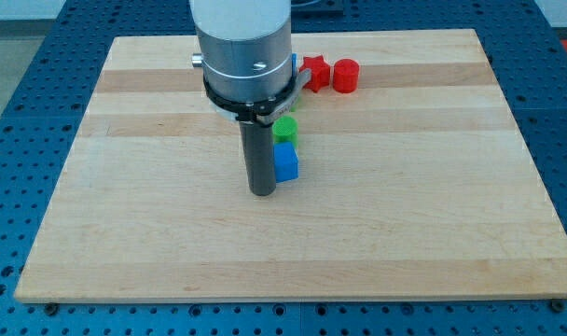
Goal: Move the blue cube slightly to the right
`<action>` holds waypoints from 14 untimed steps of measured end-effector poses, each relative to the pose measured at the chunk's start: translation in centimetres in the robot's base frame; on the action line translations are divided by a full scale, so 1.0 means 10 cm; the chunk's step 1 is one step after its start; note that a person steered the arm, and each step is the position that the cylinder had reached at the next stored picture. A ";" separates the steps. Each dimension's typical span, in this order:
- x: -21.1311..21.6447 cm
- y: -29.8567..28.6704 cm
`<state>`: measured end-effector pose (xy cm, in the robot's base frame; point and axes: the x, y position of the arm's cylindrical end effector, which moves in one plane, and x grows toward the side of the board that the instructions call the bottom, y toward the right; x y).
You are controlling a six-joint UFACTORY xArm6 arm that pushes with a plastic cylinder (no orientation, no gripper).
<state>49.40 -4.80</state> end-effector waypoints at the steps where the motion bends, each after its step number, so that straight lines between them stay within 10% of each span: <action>1: 0.06 -0.38; 4: -0.53 -0.44; 14: -0.21 0.01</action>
<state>47.30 -4.70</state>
